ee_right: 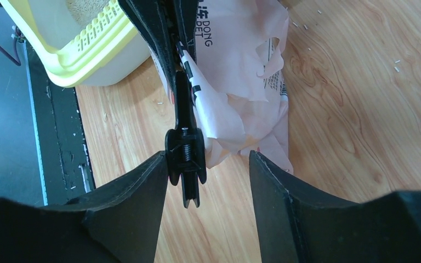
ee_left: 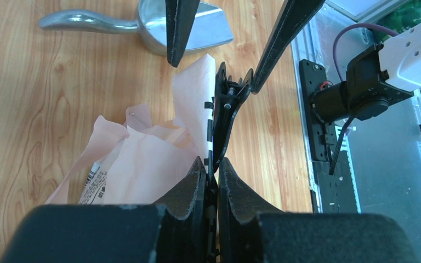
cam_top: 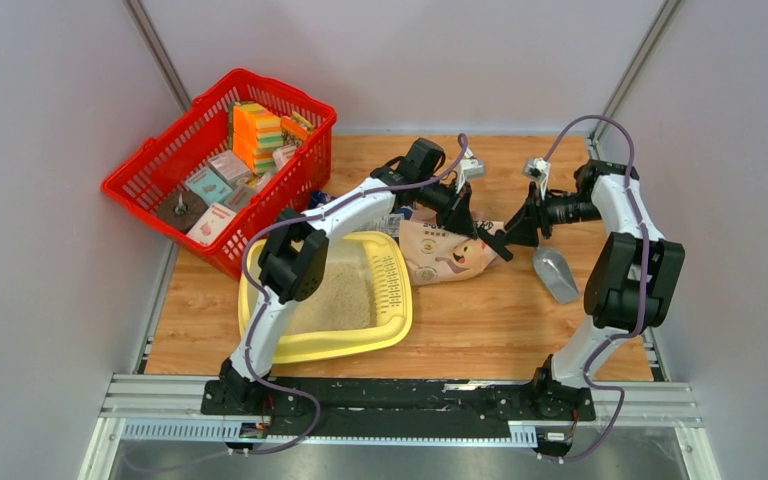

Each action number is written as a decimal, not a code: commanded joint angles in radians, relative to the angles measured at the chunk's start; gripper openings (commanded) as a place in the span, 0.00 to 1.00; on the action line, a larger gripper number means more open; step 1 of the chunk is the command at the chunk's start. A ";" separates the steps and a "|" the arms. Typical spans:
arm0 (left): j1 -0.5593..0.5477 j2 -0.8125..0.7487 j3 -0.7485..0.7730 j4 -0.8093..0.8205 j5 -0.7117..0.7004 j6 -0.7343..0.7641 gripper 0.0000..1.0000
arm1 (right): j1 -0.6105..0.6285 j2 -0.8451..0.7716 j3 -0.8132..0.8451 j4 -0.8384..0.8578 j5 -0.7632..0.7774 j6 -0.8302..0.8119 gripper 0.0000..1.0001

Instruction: Fill the litter box with clean litter

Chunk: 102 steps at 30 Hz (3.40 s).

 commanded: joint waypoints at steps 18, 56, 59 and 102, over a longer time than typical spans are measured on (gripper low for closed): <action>-0.012 -0.033 0.005 0.091 0.055 -0.039 0.00 | 0.037 -0.018 -0.013 -0.177 0.011 0.067 0.45; 0.056 -0.020 0.057 0.040 0.031 0.023 0.00 | -0.075 -0.143 -0.046 -0.319 0.137 0.026 0.00; 0.085 -0.028 0.114 -0.102 -0.003 0.135 0.00 | -0.075 -0.127 -0.054 -0.319 0.158 0.003 0.00; 0.063 -0.123 0.100 -0.425 -0.043 0.528 0.00 | 0.124 -0.347 0.193 -0.308 0.398 -0.163 0.00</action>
